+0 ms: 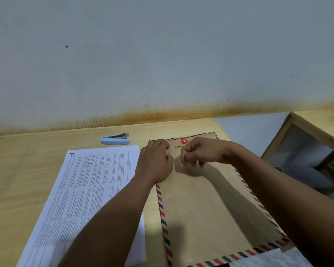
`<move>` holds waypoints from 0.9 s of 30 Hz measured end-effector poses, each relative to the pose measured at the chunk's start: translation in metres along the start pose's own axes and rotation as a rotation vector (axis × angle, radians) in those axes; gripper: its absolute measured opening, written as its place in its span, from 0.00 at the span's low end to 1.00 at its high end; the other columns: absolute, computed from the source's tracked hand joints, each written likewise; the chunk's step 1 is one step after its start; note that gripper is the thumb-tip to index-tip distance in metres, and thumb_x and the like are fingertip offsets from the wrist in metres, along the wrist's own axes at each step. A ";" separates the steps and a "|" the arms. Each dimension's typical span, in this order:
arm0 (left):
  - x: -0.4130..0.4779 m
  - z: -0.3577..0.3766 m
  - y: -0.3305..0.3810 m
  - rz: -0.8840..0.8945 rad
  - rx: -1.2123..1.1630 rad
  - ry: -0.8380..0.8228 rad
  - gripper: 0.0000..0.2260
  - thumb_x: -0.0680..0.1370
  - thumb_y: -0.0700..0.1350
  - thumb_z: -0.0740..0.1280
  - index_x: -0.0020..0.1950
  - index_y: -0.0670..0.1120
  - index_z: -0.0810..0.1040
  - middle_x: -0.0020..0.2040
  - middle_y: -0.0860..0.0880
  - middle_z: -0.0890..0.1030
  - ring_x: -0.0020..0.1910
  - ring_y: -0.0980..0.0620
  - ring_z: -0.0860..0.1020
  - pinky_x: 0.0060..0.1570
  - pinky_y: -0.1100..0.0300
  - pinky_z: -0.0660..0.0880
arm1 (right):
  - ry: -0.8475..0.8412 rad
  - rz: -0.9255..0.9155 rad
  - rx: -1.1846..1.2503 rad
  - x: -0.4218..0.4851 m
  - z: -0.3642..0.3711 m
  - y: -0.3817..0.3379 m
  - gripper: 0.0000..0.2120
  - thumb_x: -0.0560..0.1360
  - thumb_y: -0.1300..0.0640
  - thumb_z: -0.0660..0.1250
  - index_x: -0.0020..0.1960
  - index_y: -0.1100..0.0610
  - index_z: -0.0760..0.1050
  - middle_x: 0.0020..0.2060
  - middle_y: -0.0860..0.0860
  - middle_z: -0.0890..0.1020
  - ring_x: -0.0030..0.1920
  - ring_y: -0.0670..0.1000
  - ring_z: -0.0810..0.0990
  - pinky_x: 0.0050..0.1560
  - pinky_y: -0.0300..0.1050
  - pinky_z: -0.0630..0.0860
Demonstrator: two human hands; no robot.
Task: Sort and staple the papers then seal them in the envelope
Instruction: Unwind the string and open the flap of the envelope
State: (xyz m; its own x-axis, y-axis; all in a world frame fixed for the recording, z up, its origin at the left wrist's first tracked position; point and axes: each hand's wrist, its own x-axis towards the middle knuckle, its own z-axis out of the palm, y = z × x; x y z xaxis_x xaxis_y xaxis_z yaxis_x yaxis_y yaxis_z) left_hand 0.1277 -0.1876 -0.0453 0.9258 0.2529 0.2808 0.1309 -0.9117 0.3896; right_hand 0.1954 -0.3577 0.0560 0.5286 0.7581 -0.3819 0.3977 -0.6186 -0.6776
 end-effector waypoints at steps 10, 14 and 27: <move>0.000 0.001 -0.001 0.011 -0.022 0.015 0.16 0.80 0.49 0.61 0.67 0.50 0.74 0.67 0.52 0.77 0.65 0.50 0.71 0.65 0.51 0.67 | 0.403 -0.204 0.314 0.042 -0.023 -0.025 0.06 0.80 0.56 0.68 0.44 0.56 0.78 0.46 0.50 0.80 0.44 0.45 0.75 0.46 0.41 0.69; 0.000 0.000 0.000 0.004 -0.015 0.013 0.16 0.81 0.50 0.61 0.68 0.50 0.74 0.68 0.52 0.76 0.66 0.50 0.71 0.66 0.52 0.68 | 0.469 -0.212 0.453 0.057 -0.026 -0.025 0.06 0.82 0.56 0.63 0.47 0.56 0.75 0.48 0.57 0.85 0.47 0.49 0.80 0.48 0.48 0.71; -0.001 0.001 -0.001 0.009 -0.038 0.023 0.11 0.80 0.48 0.62 0.62 0.51 0.75 0.63 0.54 0.76 0.63 0.50 0.71 0.62 0.54 0.68 | 0.563 0.143 0.292 0.041 -0.076 0.049 0.10 0.82 0.58 0.62 0.49 0.64 0.77 0.39 0.57 0.75 0.38 0.54 0.77 0.40 0.51 0.75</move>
State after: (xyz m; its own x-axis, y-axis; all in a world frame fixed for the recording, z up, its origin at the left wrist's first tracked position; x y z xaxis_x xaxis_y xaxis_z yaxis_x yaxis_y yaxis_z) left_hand 0.1266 -0.1874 -0.0470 0.9187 0.2520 0.3042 0.1084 -0.9013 0.4193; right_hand 0.2932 -0.3729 0.0545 0.9052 0.3989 -0.1467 0.1159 -0.5637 -0.8178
